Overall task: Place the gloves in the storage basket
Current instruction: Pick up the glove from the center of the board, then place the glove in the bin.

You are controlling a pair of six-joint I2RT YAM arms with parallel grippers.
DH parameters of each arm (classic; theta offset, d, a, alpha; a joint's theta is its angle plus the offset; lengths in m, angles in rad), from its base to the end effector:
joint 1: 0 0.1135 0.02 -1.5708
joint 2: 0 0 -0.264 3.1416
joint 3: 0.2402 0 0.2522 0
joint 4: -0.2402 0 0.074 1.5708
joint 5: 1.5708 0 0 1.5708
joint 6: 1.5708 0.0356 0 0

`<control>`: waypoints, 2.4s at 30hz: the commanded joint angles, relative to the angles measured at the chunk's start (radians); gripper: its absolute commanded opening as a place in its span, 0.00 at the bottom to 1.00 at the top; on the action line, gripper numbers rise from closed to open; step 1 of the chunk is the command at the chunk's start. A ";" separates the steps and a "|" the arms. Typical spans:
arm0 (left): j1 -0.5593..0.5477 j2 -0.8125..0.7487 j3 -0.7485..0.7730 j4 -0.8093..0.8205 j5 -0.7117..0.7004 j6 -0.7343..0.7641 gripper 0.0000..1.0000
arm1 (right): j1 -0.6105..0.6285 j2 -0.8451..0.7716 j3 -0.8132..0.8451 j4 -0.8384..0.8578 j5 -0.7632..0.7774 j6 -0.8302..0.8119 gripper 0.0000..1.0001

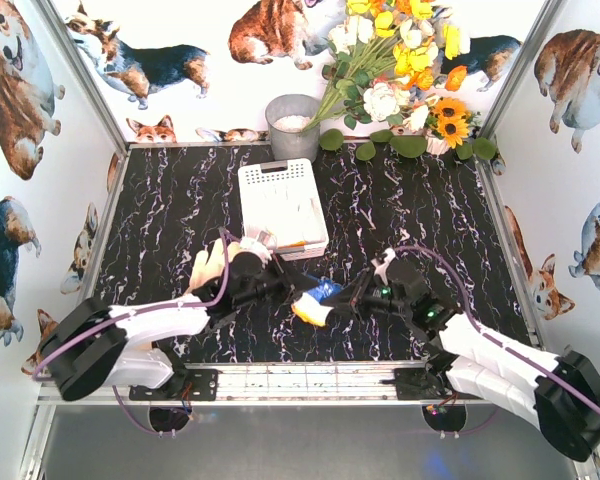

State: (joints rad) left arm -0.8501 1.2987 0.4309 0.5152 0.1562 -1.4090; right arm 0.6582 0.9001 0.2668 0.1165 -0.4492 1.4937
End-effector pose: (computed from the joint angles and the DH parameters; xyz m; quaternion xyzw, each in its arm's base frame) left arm 0.1645 -0.1957 0.1820 -0.1826 0.7983 -0.5431 0.1857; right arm 0.1338 0.1230 0.1713 0.2395 0.8156 0.5229 0.0634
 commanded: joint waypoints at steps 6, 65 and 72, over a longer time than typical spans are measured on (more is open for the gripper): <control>0.032 -0.136 0.173 -0.289 -0.086 0.201 0.00 | -0.030 -0.012 0.267 -0.113 0.062 -0.162 0.00; 0.585 0.663 0.997 -0.270 0.119 0.887 0.00 | -0.239 1.388 1.768 -0.281 -0.115 -0.862 0.00; 0.589 0.674 0.967 -0.265 0.151 0.888 0.00 | -0.240 1.408 1.770 -0.291 -0.118 -0.893 0.00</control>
State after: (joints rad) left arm -0.2661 1.9629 1.3983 0.2108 0.2592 -0.5434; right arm 0.4152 2.2963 1.9808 -0.2111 -0.5747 0.6479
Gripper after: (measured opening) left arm 0.025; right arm 0.081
